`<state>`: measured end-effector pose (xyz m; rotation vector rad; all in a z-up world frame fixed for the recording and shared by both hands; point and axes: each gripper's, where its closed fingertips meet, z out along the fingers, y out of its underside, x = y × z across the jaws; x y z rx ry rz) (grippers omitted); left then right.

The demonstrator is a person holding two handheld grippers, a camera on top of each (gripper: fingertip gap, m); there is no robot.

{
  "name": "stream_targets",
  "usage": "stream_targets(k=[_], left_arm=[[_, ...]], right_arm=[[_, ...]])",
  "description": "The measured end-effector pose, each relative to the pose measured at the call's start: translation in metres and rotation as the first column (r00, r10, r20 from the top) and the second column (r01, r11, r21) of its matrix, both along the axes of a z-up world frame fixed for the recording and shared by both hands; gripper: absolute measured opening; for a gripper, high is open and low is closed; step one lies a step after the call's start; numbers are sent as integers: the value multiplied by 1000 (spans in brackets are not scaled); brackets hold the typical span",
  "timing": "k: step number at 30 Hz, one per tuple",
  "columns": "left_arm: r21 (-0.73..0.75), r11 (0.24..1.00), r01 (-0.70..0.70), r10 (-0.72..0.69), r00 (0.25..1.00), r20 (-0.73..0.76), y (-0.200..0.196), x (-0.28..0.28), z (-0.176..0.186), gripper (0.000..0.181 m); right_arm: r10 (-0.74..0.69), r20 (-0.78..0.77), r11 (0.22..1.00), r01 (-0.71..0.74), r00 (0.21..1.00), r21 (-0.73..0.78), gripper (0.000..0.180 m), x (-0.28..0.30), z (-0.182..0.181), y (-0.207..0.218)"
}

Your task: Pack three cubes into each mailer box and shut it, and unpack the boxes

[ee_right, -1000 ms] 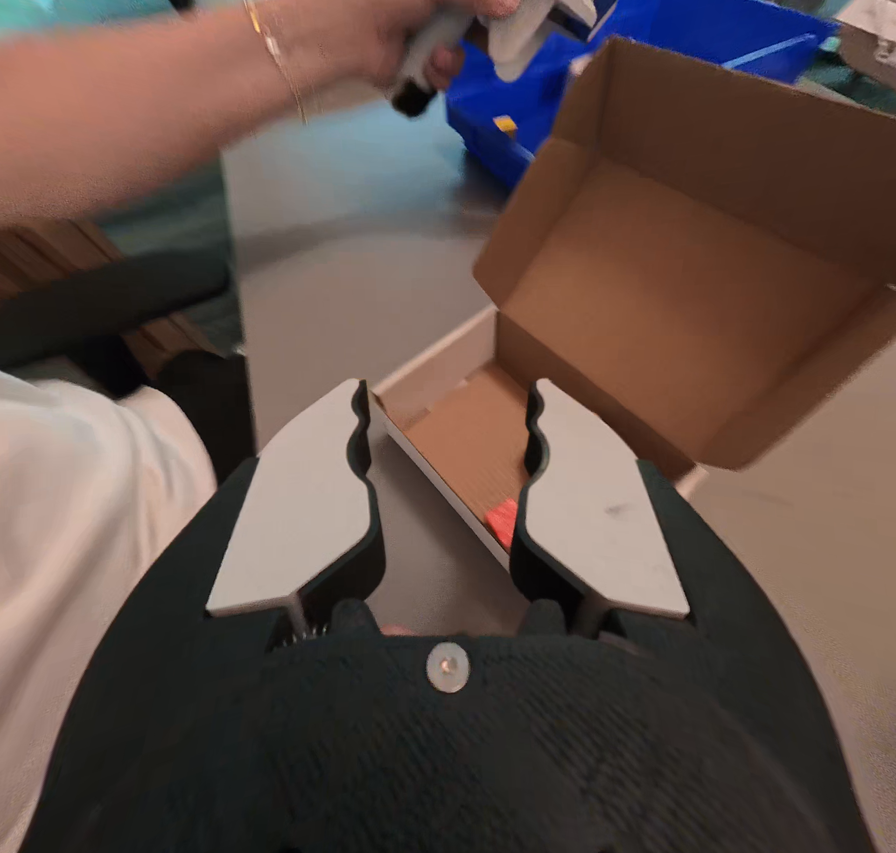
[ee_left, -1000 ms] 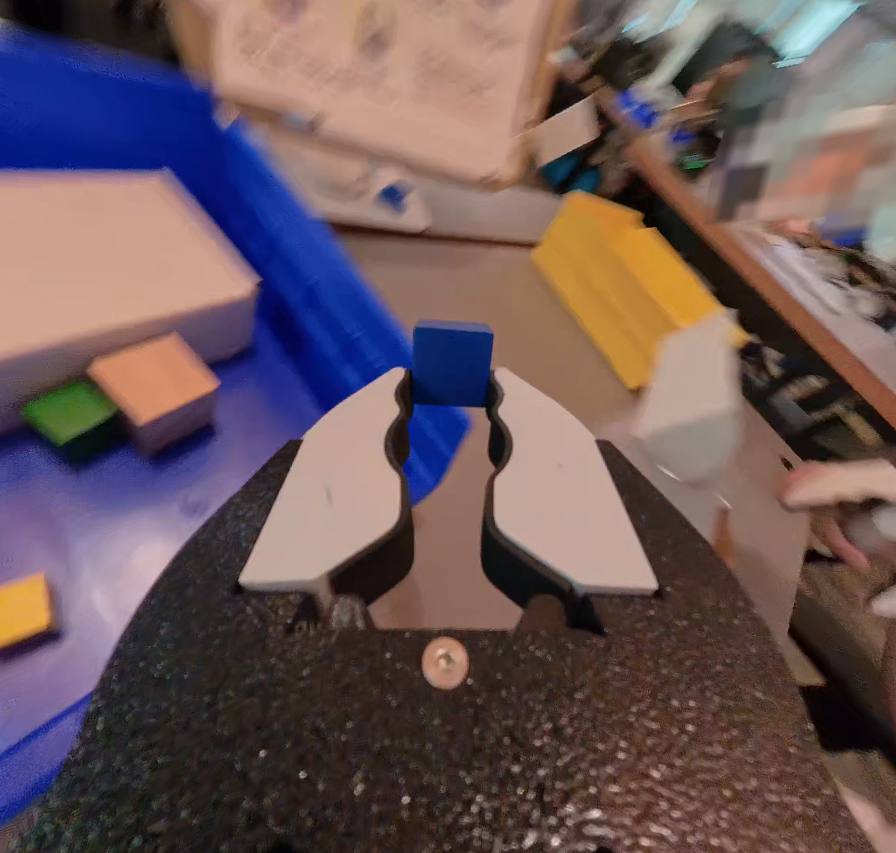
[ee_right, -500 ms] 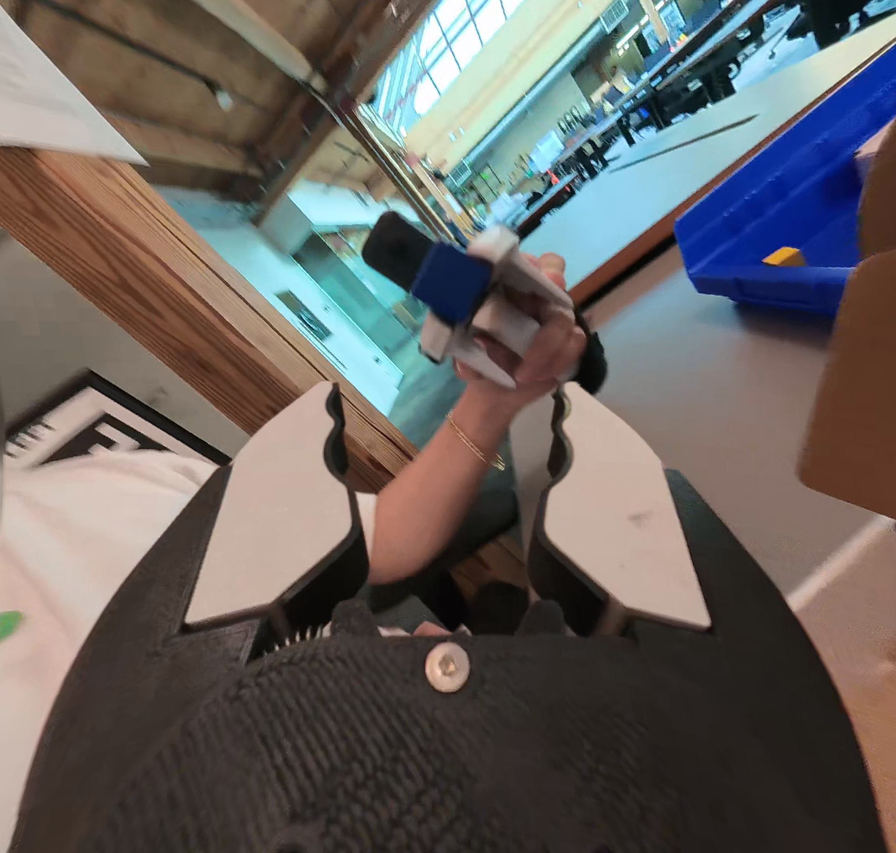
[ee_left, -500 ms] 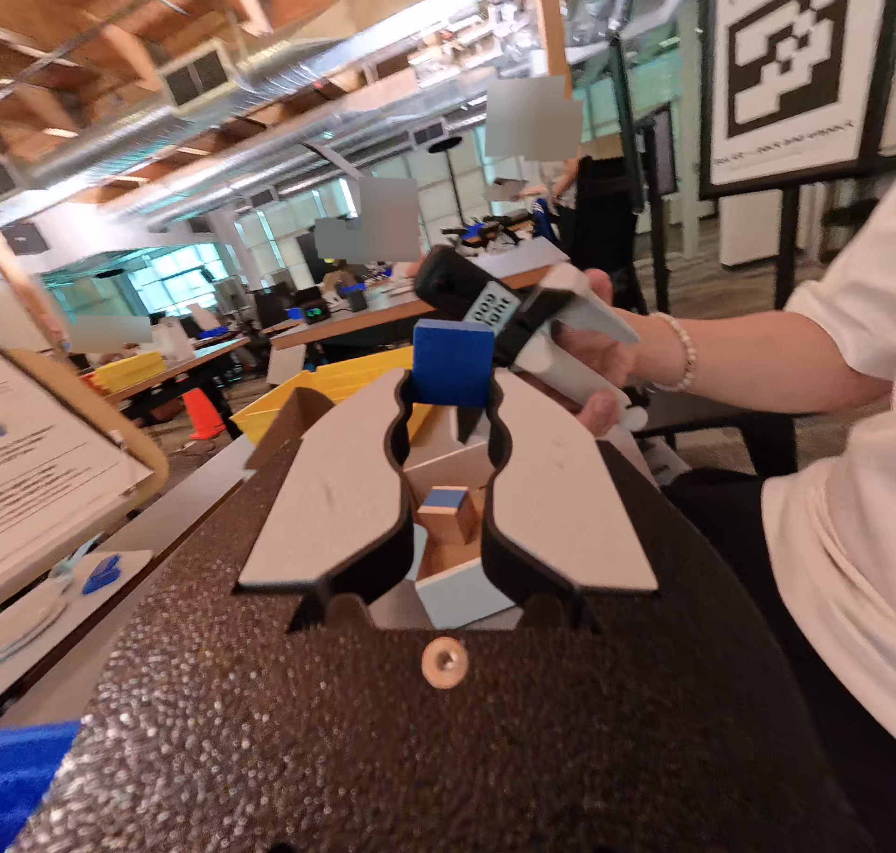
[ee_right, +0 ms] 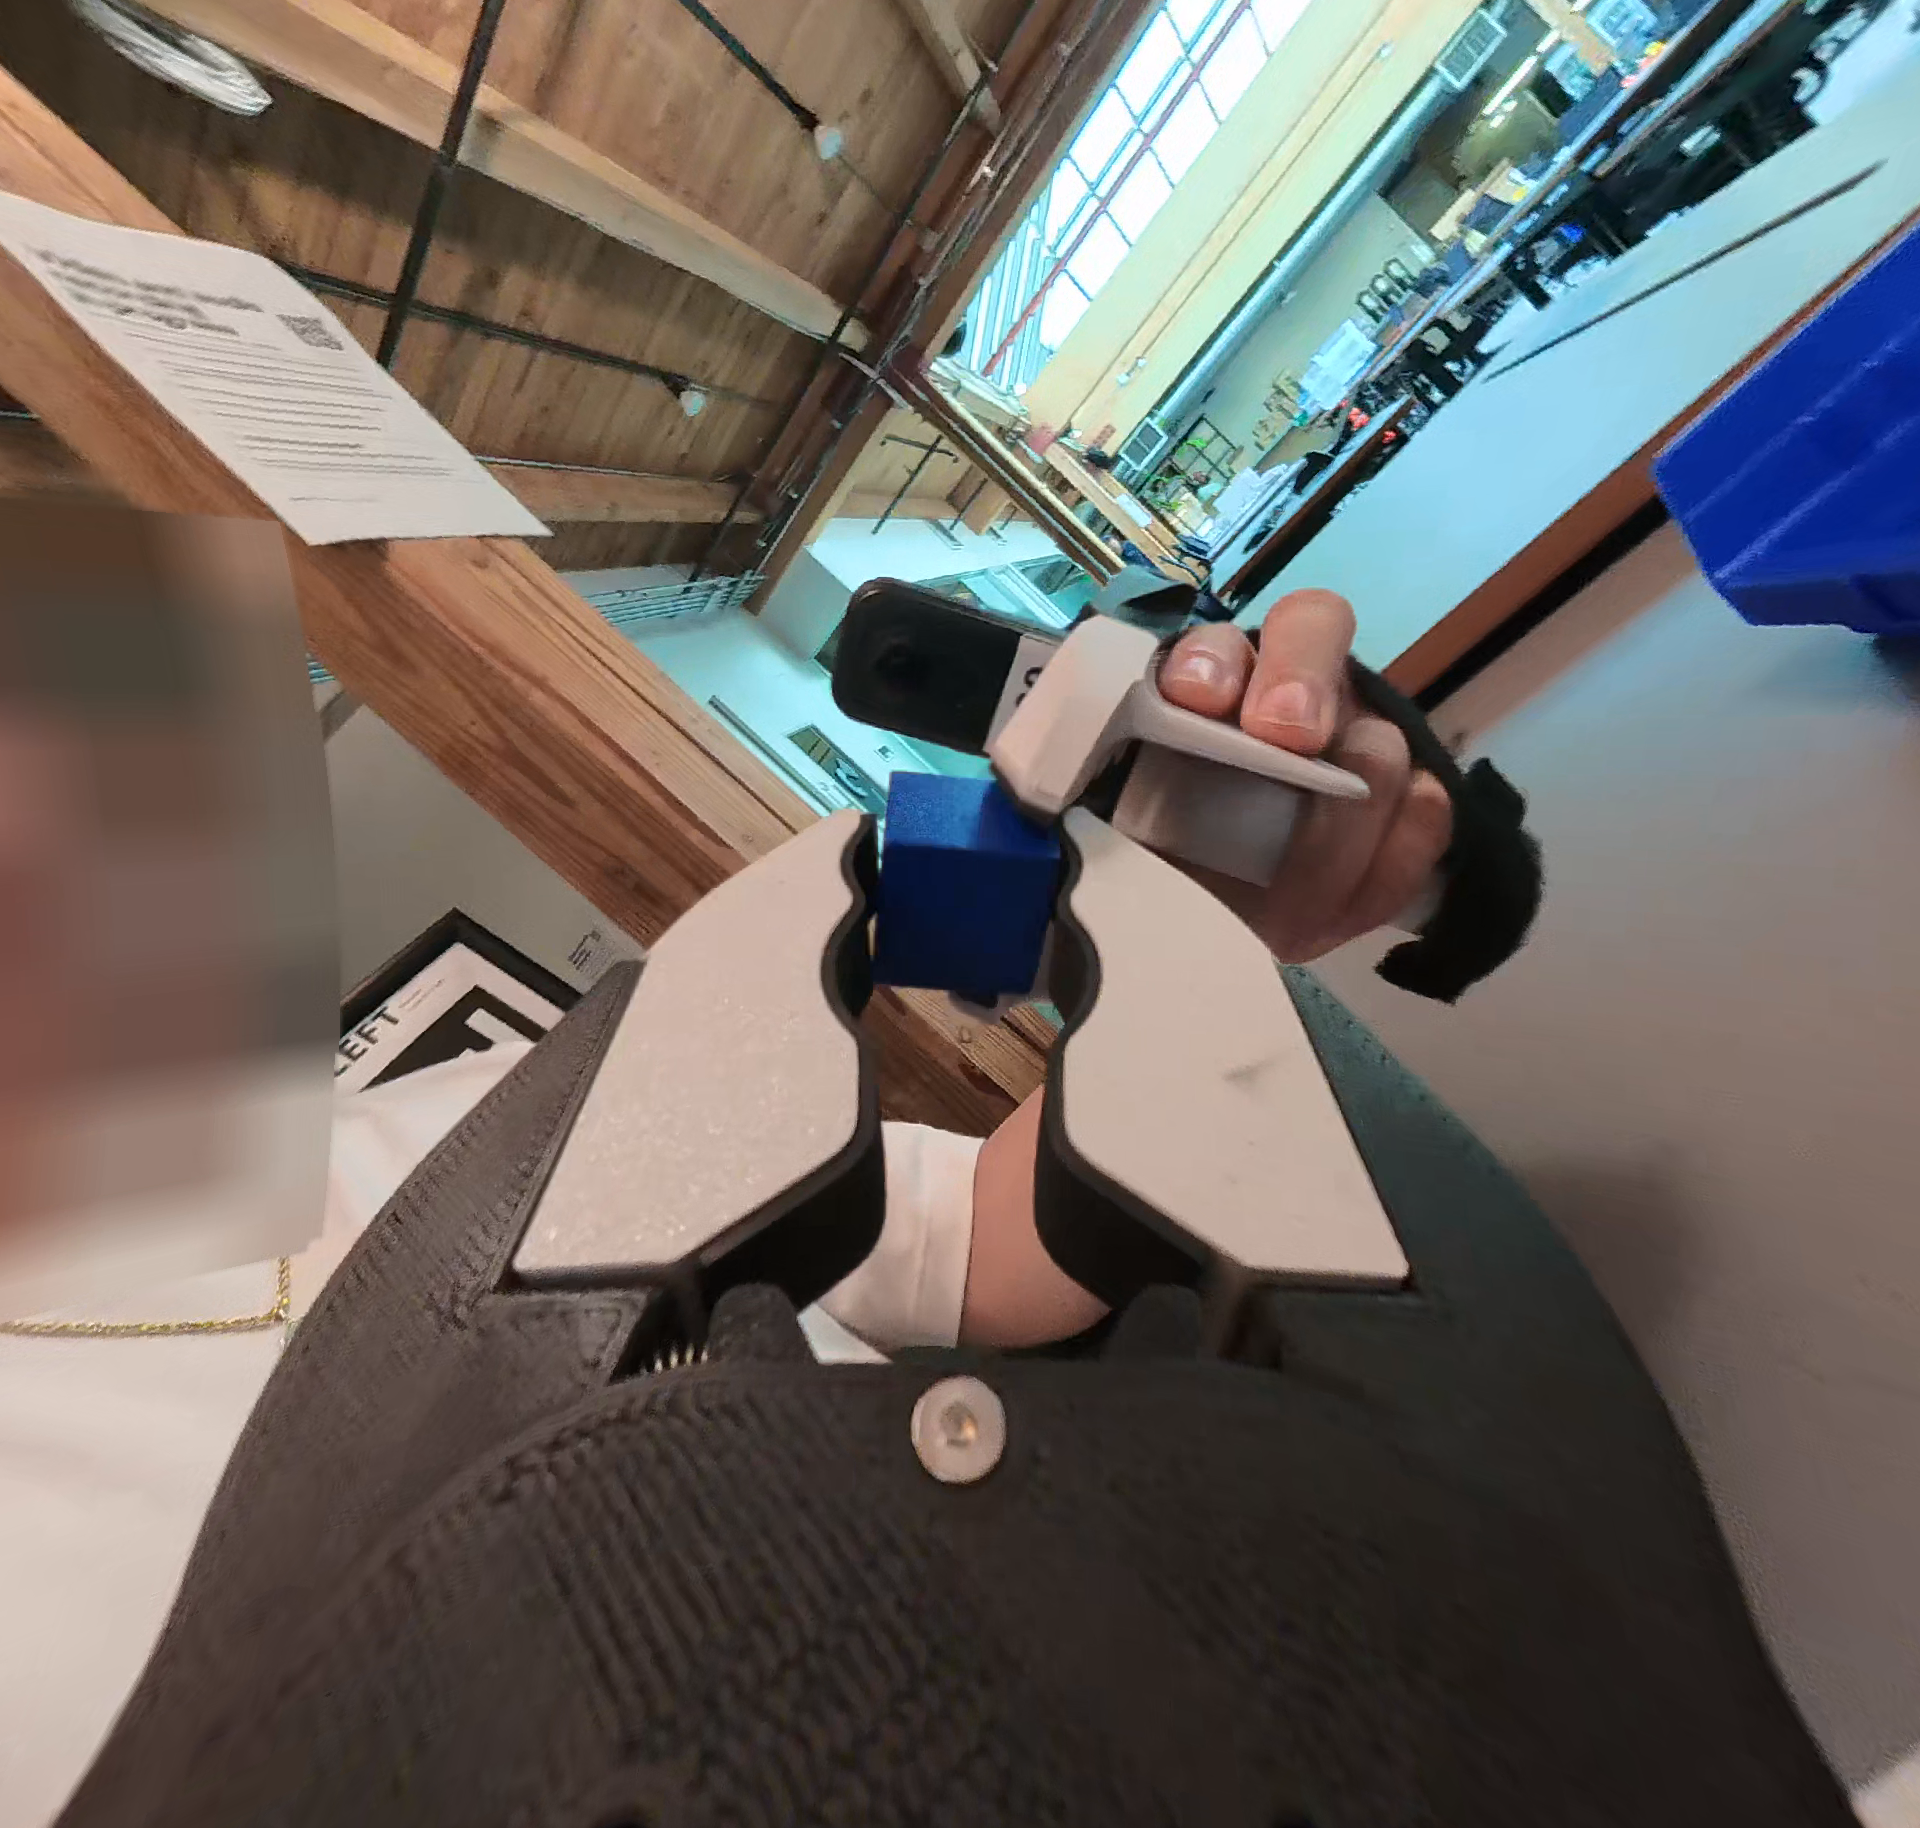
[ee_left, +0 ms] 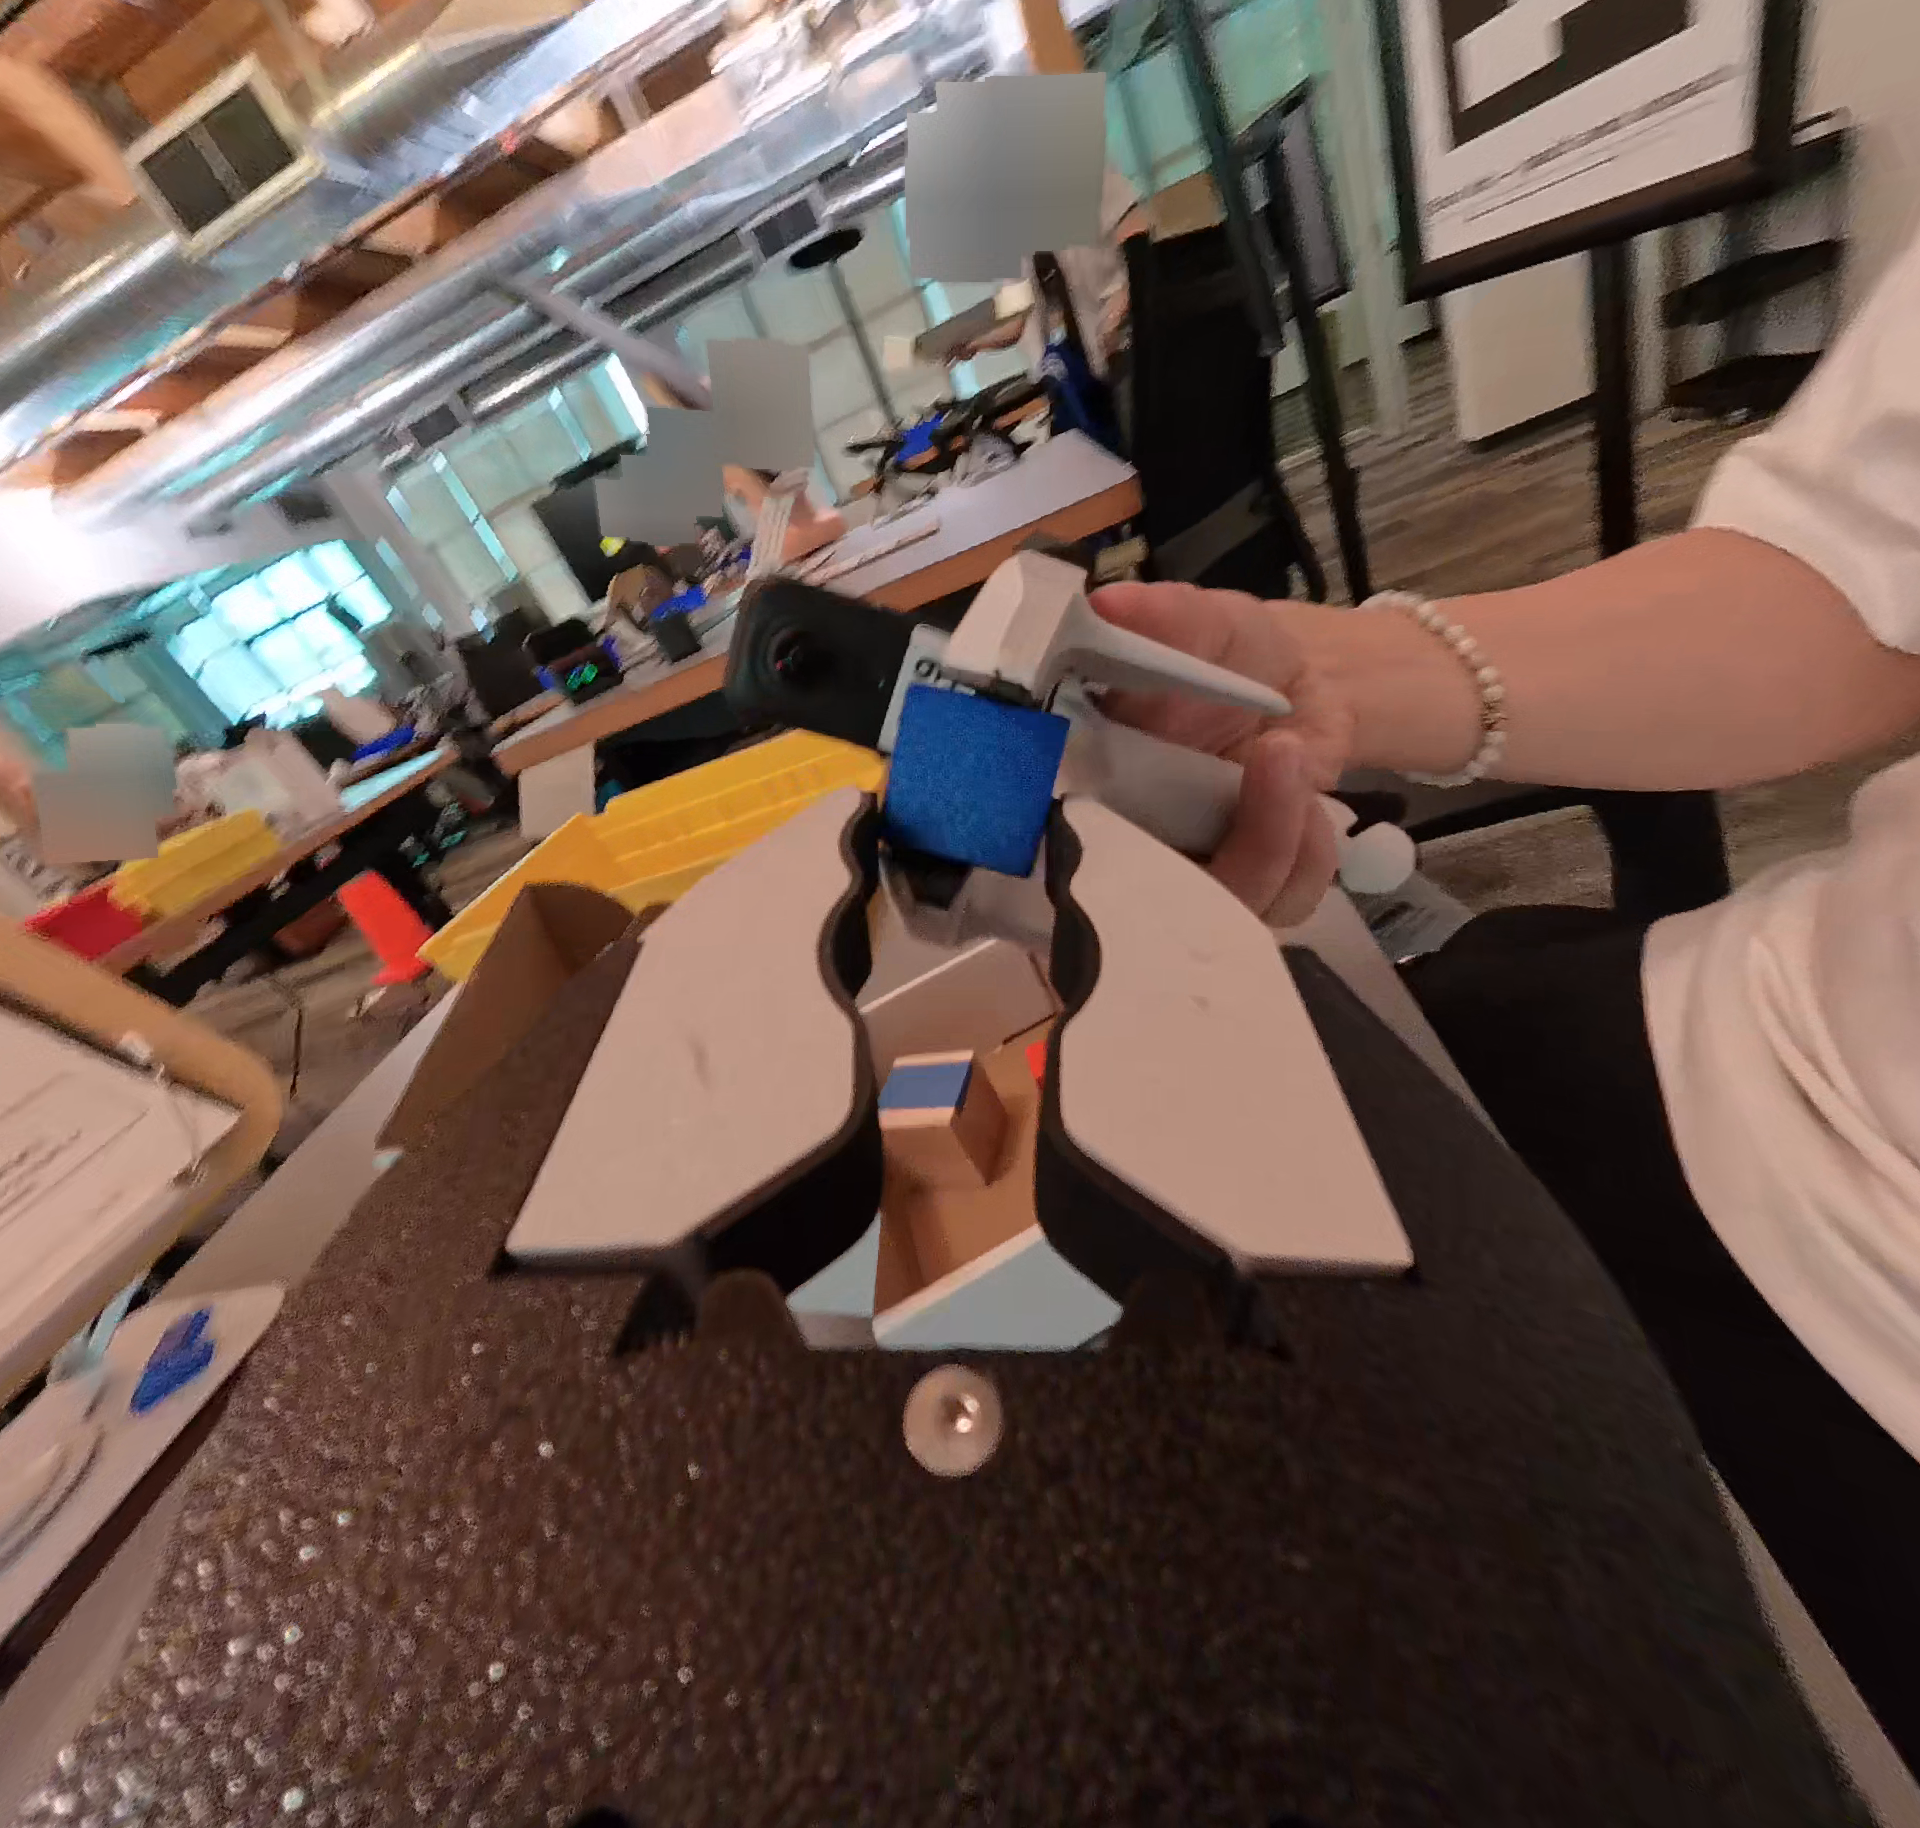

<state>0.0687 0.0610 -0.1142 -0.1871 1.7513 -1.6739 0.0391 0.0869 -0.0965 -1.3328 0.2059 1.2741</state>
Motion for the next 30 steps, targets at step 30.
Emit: stream_targets(k=[30], left_arm=[[263, 806, -530, 568, 818, -91, 74, 47, -40, 40]], right_arm=[[-61, 980, 583, 803, 192, -121, 50, 158, -107, -57]])
